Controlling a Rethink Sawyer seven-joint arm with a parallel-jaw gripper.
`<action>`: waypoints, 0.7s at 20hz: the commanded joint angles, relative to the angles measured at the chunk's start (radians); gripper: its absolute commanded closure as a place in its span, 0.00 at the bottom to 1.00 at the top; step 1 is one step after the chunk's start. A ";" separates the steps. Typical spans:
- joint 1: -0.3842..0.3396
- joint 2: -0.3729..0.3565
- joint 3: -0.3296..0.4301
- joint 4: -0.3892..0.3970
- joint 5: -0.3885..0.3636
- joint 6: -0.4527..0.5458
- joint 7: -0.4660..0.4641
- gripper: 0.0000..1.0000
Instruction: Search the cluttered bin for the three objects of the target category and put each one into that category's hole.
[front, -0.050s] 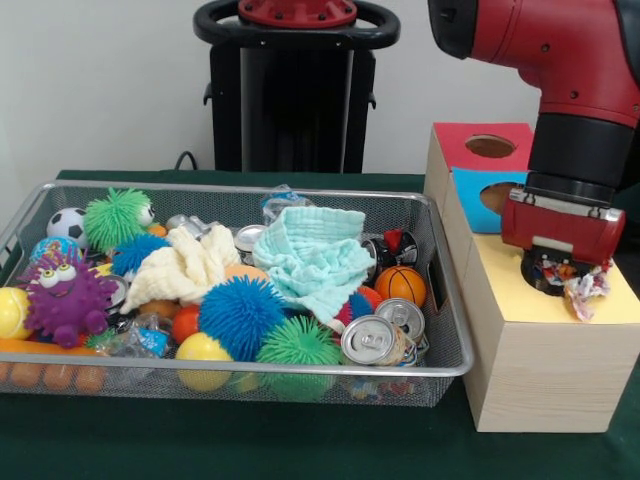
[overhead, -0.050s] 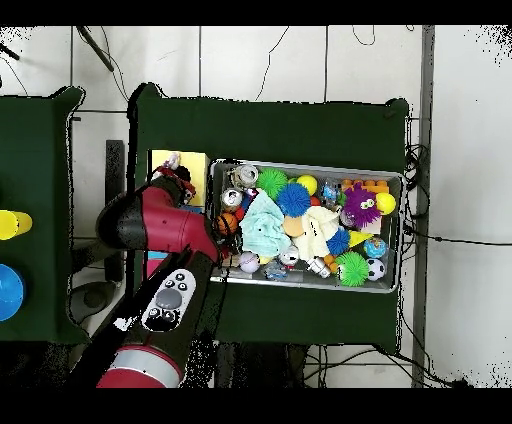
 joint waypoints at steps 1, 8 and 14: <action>-0.045 0.094 0.039 0.055 -0.070 0.025 0.082 0.00; -0.059 0.083 0.062 0.067 -0.071 0.023 0.083 0.00; -0.056 0.086 0.055 0.059 -0.079 0.035 0.079 1.00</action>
